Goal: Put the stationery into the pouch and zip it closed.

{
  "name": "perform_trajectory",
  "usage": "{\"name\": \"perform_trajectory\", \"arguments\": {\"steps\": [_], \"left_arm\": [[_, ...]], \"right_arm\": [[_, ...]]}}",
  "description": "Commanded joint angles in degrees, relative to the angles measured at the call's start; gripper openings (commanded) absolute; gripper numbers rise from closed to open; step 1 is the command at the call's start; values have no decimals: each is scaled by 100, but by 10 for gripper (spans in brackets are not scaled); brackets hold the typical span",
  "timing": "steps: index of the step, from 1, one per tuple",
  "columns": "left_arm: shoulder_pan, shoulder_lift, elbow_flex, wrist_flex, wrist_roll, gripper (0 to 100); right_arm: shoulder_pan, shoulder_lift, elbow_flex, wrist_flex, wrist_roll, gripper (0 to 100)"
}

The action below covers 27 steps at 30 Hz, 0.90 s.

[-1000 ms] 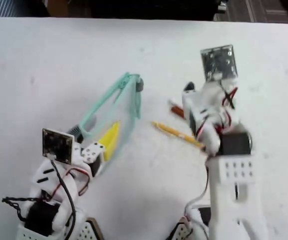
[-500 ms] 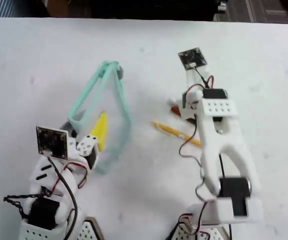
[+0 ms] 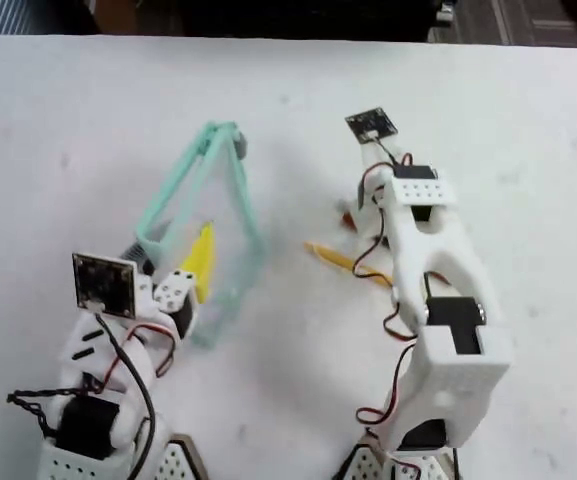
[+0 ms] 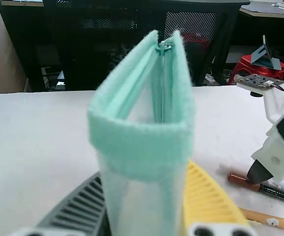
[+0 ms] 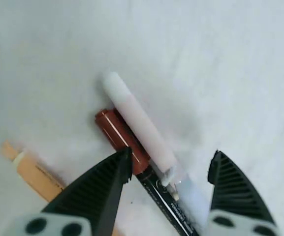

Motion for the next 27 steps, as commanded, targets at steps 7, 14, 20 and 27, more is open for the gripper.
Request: {"name": "perform_trajectory", "arguments": {"steps": [7,14,20,27], "left_arm": [[13,-127,-44,-176,44,169],[13,-127,-44,-176,44,169],[13,-127,-44,-167,44,169],[13,-127,-44,-158,44,169]], "right_arm": [[127,-13,-246,-198,88,218],[145,-13,-220,-338,88,188],[180,470,-404,-488,88,187],[207,1024,-1213,171,53,187]]}}
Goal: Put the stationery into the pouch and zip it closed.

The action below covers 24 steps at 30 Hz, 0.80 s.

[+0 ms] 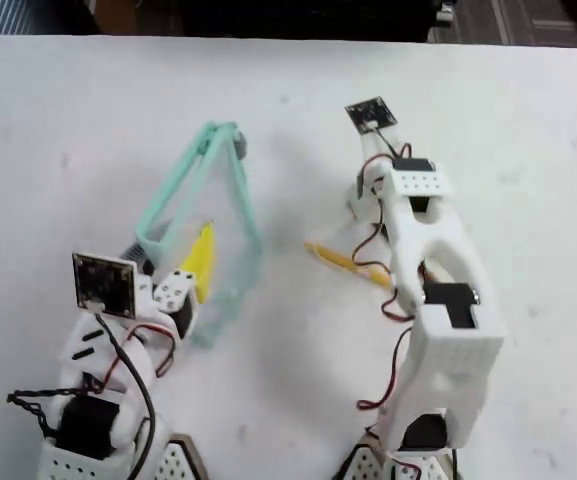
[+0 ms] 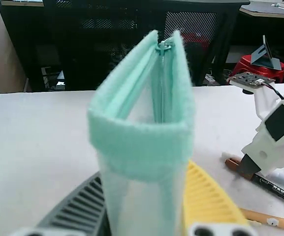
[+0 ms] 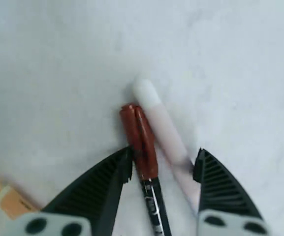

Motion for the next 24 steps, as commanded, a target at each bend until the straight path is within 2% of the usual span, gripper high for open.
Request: {"name": "perform_trajectory", "arguments": {"steps": [1,14,18,24], "left_arm": [[13,-127,-44,-158,44,169],[13,-127,-53,-176,35,169],[13,-127,-53,-185,35,169],[13,-127,-53,-185,35,169]], "right_arm": [[110,92,-352,268,9,187],[207,-48,-185,295,0,190],[207,-664,255,233,0,210],[277,-1789,1371,-567,-9,241]]}}
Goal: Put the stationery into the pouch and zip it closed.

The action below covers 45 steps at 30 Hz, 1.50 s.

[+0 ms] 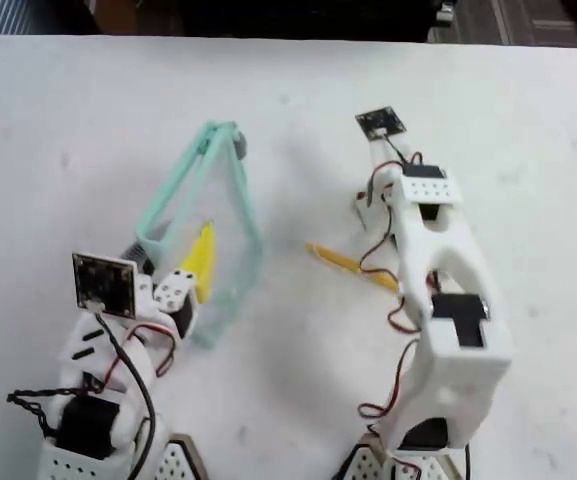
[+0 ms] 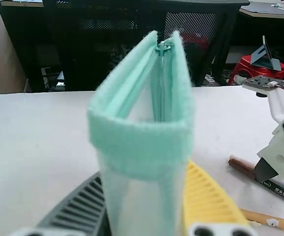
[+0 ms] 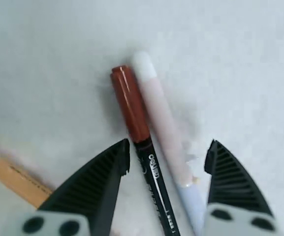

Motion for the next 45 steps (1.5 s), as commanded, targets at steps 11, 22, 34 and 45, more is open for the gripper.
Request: {"name": "perform_trajectory", "arguments": {"steps": [11,22,34,45], "left_arm": [[13,-127,-53,-158,35,169],[13,-127,-53,-158,35,169],[13,-127,-53,-149,35,169],[13,-127,-53,-132,35,169]], "right_arm": [[277,-198,70,-699,-519,240],[277,532,-527,-444,-519,116],[251,769,-782,-215,-519,116],[127,769,-782,-453,-519,116]]}}
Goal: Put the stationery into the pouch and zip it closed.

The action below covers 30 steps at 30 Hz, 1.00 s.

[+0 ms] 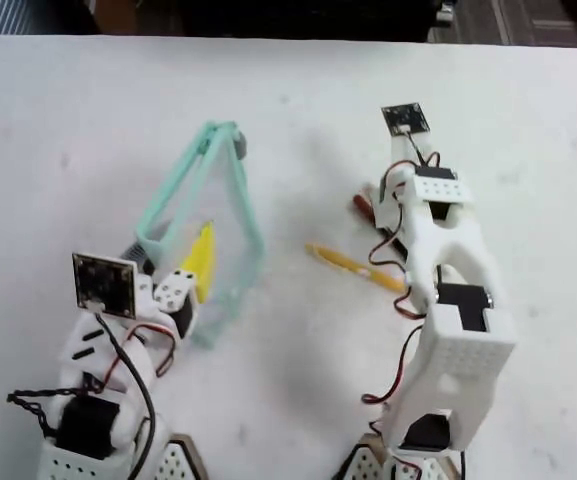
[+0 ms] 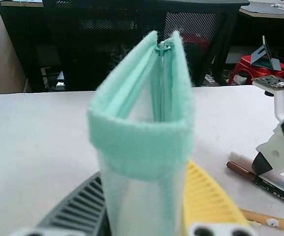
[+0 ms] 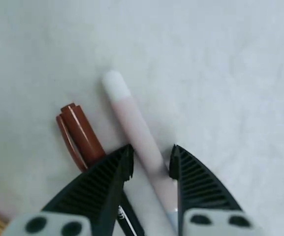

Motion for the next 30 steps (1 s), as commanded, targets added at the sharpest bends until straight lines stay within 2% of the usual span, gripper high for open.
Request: {"name": "perform_trajectory", "arguments": {"steps": [1,10,15,30], "left_arm": [[13,-127,-53,-132,35,169],[13,-127,-53,-123,35,168],[13,-127,-53,-123,35,168],[13,-127,-53,-123,35,168]], "right_arm": [[-127,-31,-202,-84,-26,116],[-92,-4,-202,-66,-26,111],[-84,-4,-185,-57,-26,10],[-75,-13,-176,22,-26,15]]}}
